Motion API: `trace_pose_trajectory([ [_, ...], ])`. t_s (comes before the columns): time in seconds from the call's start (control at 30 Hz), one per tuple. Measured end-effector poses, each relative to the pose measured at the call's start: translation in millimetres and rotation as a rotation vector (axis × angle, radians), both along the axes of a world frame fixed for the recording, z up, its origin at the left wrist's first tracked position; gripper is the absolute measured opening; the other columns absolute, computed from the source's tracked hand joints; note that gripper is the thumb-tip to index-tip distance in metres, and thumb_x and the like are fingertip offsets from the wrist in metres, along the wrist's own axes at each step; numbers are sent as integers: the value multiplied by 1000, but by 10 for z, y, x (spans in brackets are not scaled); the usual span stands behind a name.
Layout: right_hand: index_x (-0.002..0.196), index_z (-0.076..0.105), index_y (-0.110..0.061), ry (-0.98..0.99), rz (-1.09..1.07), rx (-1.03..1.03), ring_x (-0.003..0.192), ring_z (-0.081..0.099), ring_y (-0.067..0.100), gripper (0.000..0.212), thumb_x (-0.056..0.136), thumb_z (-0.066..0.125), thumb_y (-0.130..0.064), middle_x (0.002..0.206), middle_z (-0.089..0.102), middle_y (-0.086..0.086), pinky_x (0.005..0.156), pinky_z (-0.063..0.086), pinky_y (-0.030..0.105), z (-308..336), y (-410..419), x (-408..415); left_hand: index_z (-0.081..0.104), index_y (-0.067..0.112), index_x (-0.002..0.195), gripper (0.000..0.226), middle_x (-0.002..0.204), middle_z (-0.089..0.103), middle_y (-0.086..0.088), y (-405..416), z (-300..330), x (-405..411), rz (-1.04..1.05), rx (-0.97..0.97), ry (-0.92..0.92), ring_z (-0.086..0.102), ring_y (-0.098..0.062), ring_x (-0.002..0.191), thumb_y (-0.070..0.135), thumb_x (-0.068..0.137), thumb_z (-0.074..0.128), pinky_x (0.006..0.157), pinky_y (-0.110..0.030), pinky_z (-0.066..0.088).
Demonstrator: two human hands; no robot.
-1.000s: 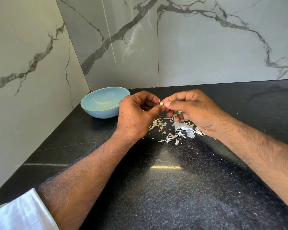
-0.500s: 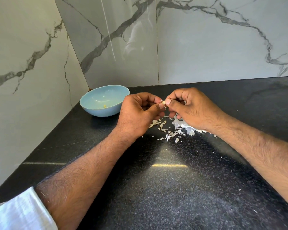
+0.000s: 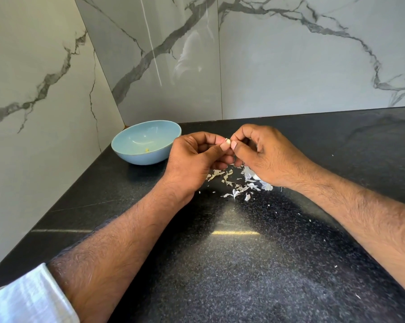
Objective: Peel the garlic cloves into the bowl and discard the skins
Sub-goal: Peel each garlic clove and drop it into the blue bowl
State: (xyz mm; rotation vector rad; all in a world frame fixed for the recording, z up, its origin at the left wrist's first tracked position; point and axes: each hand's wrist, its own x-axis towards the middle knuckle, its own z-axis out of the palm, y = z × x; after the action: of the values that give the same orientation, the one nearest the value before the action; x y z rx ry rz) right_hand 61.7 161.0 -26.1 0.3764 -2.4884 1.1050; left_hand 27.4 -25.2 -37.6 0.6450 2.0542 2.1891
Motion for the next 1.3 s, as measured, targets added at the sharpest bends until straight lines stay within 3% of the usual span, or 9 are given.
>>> trace_pose_trajectory([
  [0.2, 91, 75, -16, 19, -30, -151, 68, 76, 15, 4, 93, 77, -12, 75, 76, 0, 59, 61, 29, 39, 60, -12, 75, 5, 101, 4, 94, 78, -21, -7, 5, -35, -47, 97, -109, 75, -23, 79, 2, 98, 72, 73, -29, 61],
  [0.37, 90, 78, -14, 21, -38, -227, 68, 77, 17, 25, 91, 63, 7, 83, 76, 3, 63, 61, 39, 31, 80, -32, 74, 3, 101, 4, 96, 78, -23, -17, 13, -45, -34, 90, -102, 76, -25, 81, 2, 97, 73, 72, -29, 61],
  [0.47, 74, 73, -10, -18, -59, -348, 63, 73, 29, 28, 89, 51, -1, 71, 73, 15, 54, 53, 39, 69, 98, -30, 73, 1, 101, 4, 96, 78, -24, -27, 31, -44, -23, 98, -89, 77, -26, 80, -1, 97, 72, 70, -28, 62],
  [0.63, 99, 77, -15, -148, -74, -240, 64, 72, 17, 32, 106, 58, -39, 78, 76, 6, 51, 50, 25, 47, 94, -38, 73, 1, 100, 4, 95, 79, -25, -39, 38, -46, 7, 86, -57, 77, -26, 80, -1, 96, 73, 74, -31, 63],
  [0.77, 107, 81, -20, -27, 23, -257, 66, 72, 10, 13, 97, 74, -25, 84, 79, -7, 55, 50, 14, 31, 61, -27, 74, 0, 99, 6, 95, 79, -24, -59, 29, -63, 19, 78, -40, 78, -30, 83, -3, 94, 74, 77, -34, 65],
  [0.93, 98, 82, -22, 6, 28, -225, 75, 72, 28, 9, 90, 82, -26, 81, 78, -3, 70, 61, 38, -2, 47, -26, 75, 4, 97, 9, 95, 79, -23, -47, 17, -39, -16, 29, -17, 80, -32, 87, -2, 91, 78, 79, -36, 65],
  [1.07, 93, 76, -16, -20, -2, -281, 66, 69, 10, 6, 97, 72, -14, 77, 76, 0, 59, 51, 22, 13, 43, -68, 70, 3, 100, 15, 94, 79, -25, -66, 42, -37, 14, 18, -43, 80, -33, 85, -4, 90, 79, 69, -33, 65],
  [1.13, 97, 70, -6, -121, 43, -428, 73, 76, 22, 9, 99, 63, -1, 85, 79, 9, 58, 54, 28, 17, 49, -87, 67, 6, 98, 17, 93, 79, -23, -80, 49, -44, 70, -38, -37, 80, -32, 82, -2, 90, 79, 62, -33, 62],
  [1.3, 102, 74, 1, -191, 115, -553, 70, 74, 26, 11, 91, 74, 3, 85, 78, 18, 63, 60, 32, 39, 85, -89, 67, 3, 84, 31, 77, 78, -11, -118, 80, -83, 230, -289, 26, 76, -25, 70, 28, 98, 76, 56, -30, 53],
])
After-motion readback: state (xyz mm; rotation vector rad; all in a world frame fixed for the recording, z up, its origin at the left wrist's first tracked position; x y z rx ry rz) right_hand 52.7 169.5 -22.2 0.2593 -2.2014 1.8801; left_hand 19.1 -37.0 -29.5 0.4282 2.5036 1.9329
